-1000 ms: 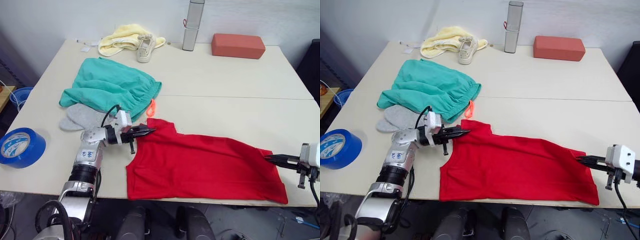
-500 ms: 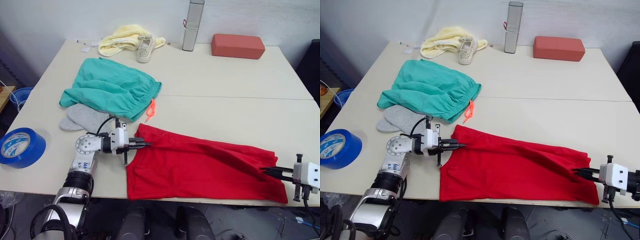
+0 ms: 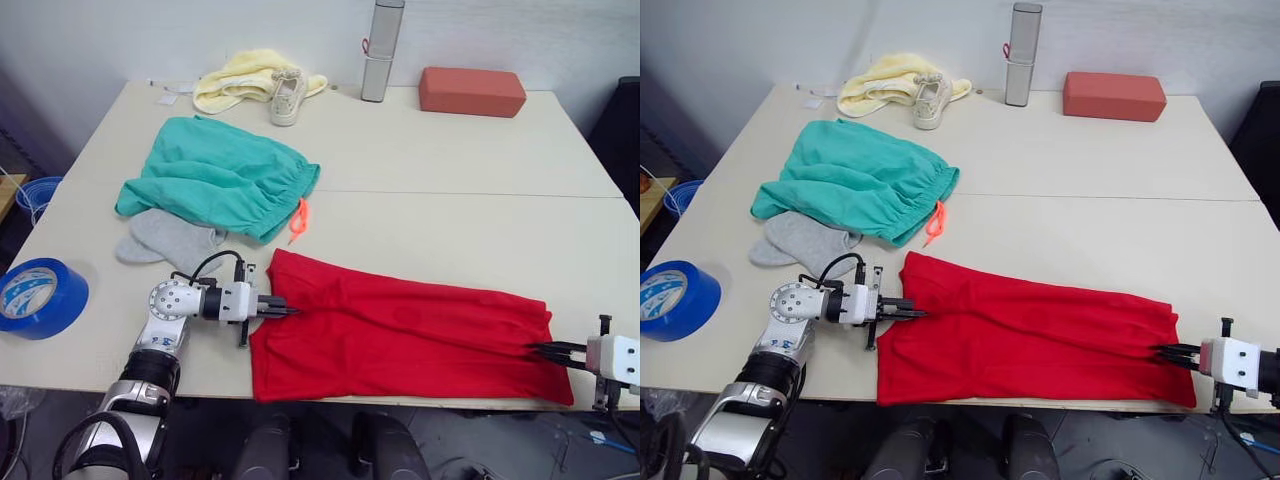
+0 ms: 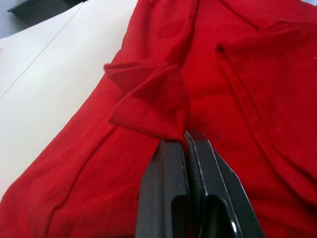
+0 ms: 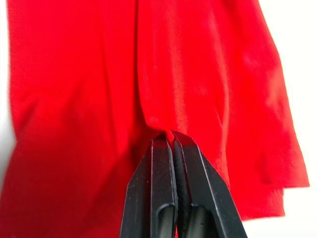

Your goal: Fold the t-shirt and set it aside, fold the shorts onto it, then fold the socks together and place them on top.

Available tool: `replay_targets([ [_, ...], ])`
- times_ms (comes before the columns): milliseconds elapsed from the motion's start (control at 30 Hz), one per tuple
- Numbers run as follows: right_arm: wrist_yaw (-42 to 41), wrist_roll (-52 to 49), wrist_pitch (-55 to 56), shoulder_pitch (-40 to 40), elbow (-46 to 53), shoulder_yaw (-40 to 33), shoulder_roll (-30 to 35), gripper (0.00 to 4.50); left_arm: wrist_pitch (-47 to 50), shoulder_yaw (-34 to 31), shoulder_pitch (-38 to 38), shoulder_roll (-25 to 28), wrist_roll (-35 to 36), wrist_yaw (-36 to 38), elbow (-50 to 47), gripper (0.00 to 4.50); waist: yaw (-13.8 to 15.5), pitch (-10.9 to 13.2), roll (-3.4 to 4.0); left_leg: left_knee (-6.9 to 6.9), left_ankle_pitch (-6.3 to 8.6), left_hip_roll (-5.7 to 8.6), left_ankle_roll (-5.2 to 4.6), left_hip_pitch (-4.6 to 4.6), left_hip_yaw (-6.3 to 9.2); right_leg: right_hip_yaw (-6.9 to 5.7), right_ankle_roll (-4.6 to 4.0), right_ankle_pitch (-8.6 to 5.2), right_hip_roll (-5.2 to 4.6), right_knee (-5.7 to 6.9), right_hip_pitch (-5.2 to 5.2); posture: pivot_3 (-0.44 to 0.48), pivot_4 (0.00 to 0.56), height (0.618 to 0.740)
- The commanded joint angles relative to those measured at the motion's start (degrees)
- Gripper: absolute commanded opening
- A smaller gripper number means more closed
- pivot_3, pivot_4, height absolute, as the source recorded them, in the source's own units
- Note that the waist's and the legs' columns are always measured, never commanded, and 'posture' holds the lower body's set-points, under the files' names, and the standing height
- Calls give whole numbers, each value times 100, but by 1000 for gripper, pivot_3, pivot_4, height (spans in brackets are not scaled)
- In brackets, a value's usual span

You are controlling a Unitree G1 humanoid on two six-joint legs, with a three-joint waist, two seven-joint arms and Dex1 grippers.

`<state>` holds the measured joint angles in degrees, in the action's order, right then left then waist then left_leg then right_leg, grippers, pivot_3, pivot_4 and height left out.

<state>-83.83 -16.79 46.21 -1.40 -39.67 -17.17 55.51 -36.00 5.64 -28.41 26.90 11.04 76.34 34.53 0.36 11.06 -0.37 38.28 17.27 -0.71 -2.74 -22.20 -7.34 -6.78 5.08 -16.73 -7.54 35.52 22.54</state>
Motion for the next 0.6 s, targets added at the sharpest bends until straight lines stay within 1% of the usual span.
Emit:
replay_targets([
  [33, -58, -313, -641, 134, 281, -53, 180, 24, 318, -63, 82, 46, 194, -31, -134, 0, -17, 0, 0, 0, 0, 0, 0, 0, 2, -2, 0, 0, 0, 0, -1, 0, 150, 740],
  [67, -77, -370, -749, 179, 393, -69, 182, 200, 361, -82, 75, 70, 216, -23, -169, 467, -24, 0, 0, 0, 0, 0, 0, 0, 3, -2, 0, 0, -1, 0, -1, 0, 150, 740],
  [133, -146, -495, -1032, 312, 650, -109, 210, 611, 469, -108, 84, 145, 334, 128, -268, 930, -38, 0, 0, -1, 0, 0, 0, -1, 7, -5, -1, -1, -1, 0, -2, 0, 150, 740],
  [167, -156, -552, -1097, 368, 761, -156, 226, 921, 493, -115, 95, 194, 384, 200, -326, 1266, -42, 0, 0, -1, 0, -1, 0, -1, 8, -6, -1, -1, -1, 0, -2, 0, 150, 740],
  [300, -181, -799, -1545, 600, 1190, -388, 343, 2339, 593, -186, 149, 370, 605, 410, -556, 2554, -43, 0, 3, -3, 2, -1, 3, -1, 10, -8, -2, -1, -1, -2, -3, 0, 150, 740],
  [400, -187, -1143, -2500, 1014, 1749, -755, 593, 3330, 856, -336, 212, 628, 1020, 745, -993, 3493, -42, 2, 9, -6, 3, -1, 4, -2, 11, -7, -3, -2, -3, -3, -1, 0, 150, 740],
  [467, -87, -1319, -3118, 1260, 2081, -968, 667, 4086, 1265, -320, 288, 784, 1187, 876, -1307, 4136, -38, 2, 9, -7, 4, -2, 5, -2, 14, -8, -4, -2, -3, -6, -3, 0, 150, 740],
  [500, -8, -1437, -3492, 1377, 2285, -1088, 686, 4426, 1669, -290, 349, 886, 1293, 918, -1539, 4464, -37, 2, 9, -6, 4, -2, 5, -2, 18, -10, -4, -2, -4, -8, -6, 0, 150, 740],
  [600, 77, -1769, -4446, 1696, 2970, -1381, 706, 4472, 3130, -165, 483, 1228, 1517, 837, -2203, 4488, -34, 2, 9, -7, 8, -2, 6, -3, 24, -13, -4, -2, -6, -12, -10, 0, 150, 740],
])
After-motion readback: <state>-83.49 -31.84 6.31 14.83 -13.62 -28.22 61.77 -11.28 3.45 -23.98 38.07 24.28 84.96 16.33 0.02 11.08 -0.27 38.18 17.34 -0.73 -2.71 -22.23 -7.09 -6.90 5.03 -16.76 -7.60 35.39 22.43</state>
